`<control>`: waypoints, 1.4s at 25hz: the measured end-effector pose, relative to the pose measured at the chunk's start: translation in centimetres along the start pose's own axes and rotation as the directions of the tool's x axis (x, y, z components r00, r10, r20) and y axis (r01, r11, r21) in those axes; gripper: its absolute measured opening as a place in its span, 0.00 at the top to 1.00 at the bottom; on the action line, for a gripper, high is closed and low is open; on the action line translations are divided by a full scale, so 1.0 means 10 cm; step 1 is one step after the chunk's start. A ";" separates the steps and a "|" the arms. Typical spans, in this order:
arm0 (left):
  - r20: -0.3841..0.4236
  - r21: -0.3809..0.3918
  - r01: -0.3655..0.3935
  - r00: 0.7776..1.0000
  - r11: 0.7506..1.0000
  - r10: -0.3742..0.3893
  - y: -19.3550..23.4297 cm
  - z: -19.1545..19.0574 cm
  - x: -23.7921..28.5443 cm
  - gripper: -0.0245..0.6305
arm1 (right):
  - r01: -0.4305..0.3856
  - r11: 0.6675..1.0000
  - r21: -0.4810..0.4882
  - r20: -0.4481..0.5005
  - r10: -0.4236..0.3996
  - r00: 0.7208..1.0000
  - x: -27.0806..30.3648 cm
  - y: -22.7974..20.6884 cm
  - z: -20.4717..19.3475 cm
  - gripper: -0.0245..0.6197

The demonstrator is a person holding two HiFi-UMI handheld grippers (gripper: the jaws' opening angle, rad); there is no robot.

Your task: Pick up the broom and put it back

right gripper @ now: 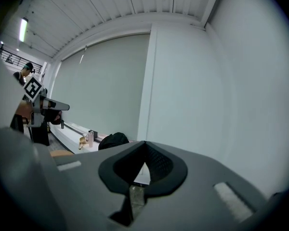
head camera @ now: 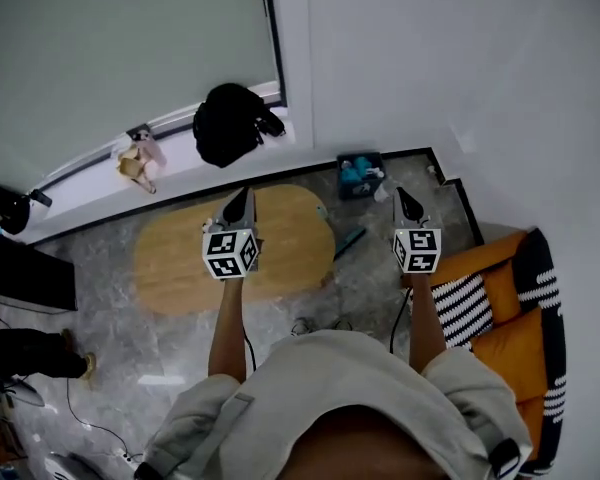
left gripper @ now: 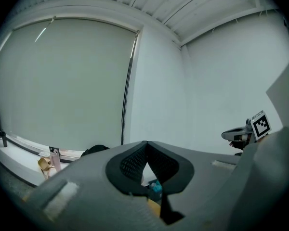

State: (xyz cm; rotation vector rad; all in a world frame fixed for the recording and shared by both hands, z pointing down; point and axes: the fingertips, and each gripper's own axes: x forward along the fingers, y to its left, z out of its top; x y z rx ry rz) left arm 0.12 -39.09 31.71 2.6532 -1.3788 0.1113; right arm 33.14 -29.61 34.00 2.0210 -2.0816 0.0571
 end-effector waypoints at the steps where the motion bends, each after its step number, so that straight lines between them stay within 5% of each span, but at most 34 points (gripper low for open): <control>1: 0.009 -0.004 -0.003 1.000 1.000 0.003 0.01 0.03 -0.01 0.96 | 0.007 1.000 -0.001 0.001 -0.007 1.000 -0.02 -0.03 0.02 0.96; 35: 0.029 -0.013 -0.004 1.000 1.000 0.004 0.02 0.13 0.11 0.96 | 0.058 0.998 0.039 0.000 -0.058 0.998 0.01 -0.15 0.08 0.96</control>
